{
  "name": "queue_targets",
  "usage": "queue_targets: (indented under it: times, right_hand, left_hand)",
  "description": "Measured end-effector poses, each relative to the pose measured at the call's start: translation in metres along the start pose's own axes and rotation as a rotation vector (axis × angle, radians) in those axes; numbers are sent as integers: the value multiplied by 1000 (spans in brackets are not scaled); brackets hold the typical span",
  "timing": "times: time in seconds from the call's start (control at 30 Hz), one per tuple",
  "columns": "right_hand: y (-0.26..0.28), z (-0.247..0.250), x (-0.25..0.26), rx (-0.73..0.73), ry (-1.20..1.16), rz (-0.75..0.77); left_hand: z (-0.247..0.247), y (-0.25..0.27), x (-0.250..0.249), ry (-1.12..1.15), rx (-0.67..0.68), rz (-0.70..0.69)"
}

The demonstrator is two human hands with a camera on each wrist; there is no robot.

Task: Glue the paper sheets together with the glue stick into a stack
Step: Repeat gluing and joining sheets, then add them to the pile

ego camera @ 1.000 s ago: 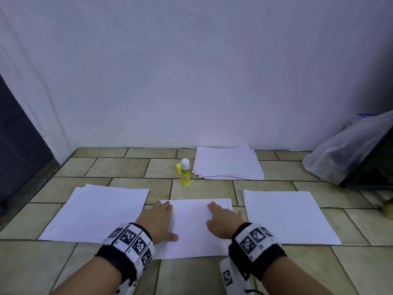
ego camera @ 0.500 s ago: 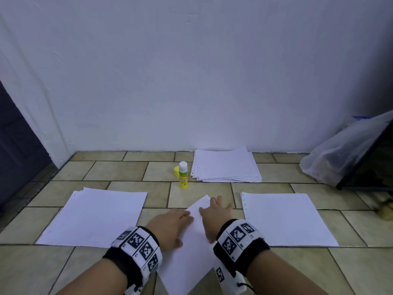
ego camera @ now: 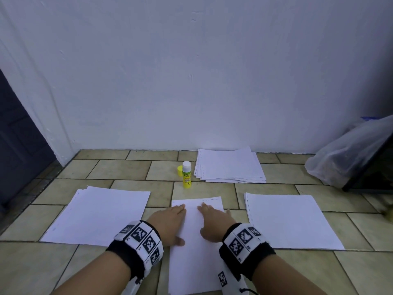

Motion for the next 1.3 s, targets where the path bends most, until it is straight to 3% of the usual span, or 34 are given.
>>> queue_targets:
  times: [0.17,0.3,0.47,0.6,0.7,0.8,0.9,1.17,1.3]
  right_hand:
    - [16,5,-26,69,-21,-23]
    - [34,-7,-17,-30,101,-92]
    - [33,-21,-13,-25,94,-70]
    - [24,-12,-23,-89,67,-50]
    - [18,-3,-35,-105,87,-77]
    - [12,1,-49,-58,31,-143]
    - [8,2,-56,-56,-50,-173]
    - [12,5,-53,-181,-153,-161]
    - [18,12,-61,-328,-477,-49]
  left_hand:
    - [2,-2,-8,-19,-18,61]
    - [0,-3,-21,-81,-55,146]
    - [-1,-2,-18,-61,-9,268]
    - [6,3,-6,-98,-119,253]
    - [2,2,10,7,-137,247]
    - [-6,-1,21,132,-63,255]
    - [-10,-2,23,118,37,246]
    - [-12,-11,23,86,139,271]
    - [-13,-9,23,101,131,266]
Point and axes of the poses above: each hand's wrist, its own y-axis away from the middle knuckle, its own z-axis out of the back of the hand, x = y × z, the point moved 1 cm from there along -y, towards the middle knuckle
